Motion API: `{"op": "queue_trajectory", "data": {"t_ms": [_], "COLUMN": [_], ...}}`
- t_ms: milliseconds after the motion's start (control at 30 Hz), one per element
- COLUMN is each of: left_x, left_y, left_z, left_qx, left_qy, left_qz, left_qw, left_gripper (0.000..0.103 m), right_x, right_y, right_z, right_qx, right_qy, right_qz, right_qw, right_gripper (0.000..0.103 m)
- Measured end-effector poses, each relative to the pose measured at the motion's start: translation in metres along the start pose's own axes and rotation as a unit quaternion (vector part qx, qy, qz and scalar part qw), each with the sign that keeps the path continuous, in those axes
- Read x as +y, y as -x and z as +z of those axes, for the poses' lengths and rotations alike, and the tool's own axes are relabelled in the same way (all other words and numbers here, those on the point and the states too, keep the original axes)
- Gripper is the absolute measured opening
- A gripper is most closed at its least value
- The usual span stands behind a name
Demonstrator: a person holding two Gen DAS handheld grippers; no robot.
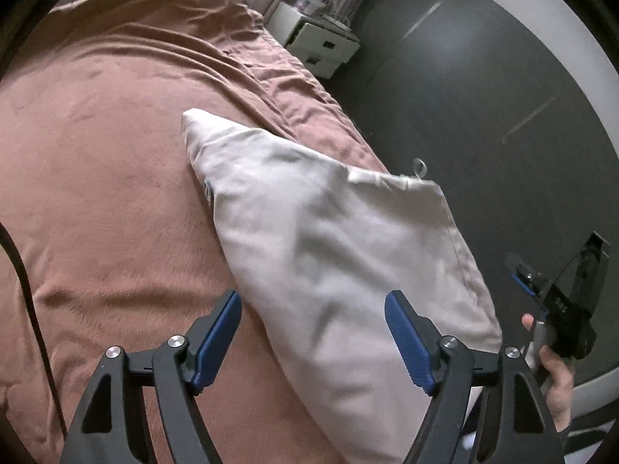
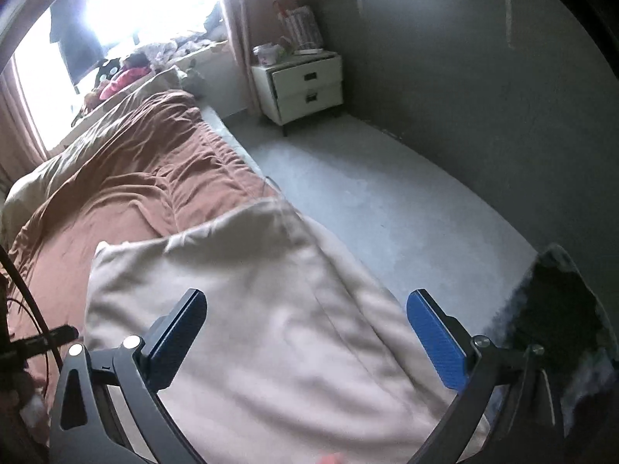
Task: Fold large clothes
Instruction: 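Lower the folded cloth onto the bed corner and open both tools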
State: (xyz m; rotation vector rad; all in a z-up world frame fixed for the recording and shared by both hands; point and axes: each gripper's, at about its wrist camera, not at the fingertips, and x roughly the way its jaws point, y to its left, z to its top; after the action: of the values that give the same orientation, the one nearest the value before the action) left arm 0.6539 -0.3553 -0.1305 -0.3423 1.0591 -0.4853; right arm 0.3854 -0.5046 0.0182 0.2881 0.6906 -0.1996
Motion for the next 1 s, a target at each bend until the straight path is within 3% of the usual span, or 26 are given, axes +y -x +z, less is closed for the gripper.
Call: {"op": "queue_trajectory", "data": {"t_ms": [167, 233, 333, 467, 500, 600, 700, 1000], "left_x": [-0.005, -0.005, -0.009, -0.013, -0.014, -0.014, -0.014, -0.017], "left_y": [0.004, 0.004, 0.002, -0.009, -0.012, -0.018, -0.021, -0.021], "left_z": [-0.024, -0.037, -0.055, -0.067, -0.067, -0.064, -0.058, -0.06], "left_qx": [0.019, 0.028, 0.052, 0.075, 0.08, 0.082, 0.078, 0.071], "left_qy": [-0.01, -0.007, -0.009, -0.017, -0.019, -0.025, -0.024, -0.026], "left_qz": [-0.013, -0.029, -0.048, -0.058, -0.058, -0.054, -0.057, -0.058], "left_qw": [0.9997, 0.9991, 0.9975, 0.9953, 0.995, 0.9948, 0.9951, 0.9954], "left_gripper": [0.077, 0.074, 0.057, 0.045, 0.035, 0.034, 0.034, 0.034], "right_x": [-0.031, -0.045, -0.06, -0.08, -0.083, -0.093, -0.103, -0.11], "right_y": [0.023, 0.037, 0.049, 0.053, 0.05, 0.038, 0.034, 0.02], "right_z": [-0.032, -0.051, -0.076, -0.098, -0.102, -0.098, -0.088, -0.053], "right_qx": [0.015, 0.017, 0.031, 0.05, 0.053, 0.054, 0.039, 0.022], "right_qy": [-0.041, -0.07, -0.112, -0.167, -0.177, -0.199, -0.216, -0.21], "right_qz": [-0.016, -0.028, -0.025, 0.001, 0.009, 0.018, 0.017, -0.011], "right_qw": [0.999, 0.997, 0.993, 0.985, 0.983, 0.978, 0.976, 0.977], "right_gripper": [0.101, 0.086, 0.057, 0.047, 0.035, 0.02, 0.015, 0.015]}}
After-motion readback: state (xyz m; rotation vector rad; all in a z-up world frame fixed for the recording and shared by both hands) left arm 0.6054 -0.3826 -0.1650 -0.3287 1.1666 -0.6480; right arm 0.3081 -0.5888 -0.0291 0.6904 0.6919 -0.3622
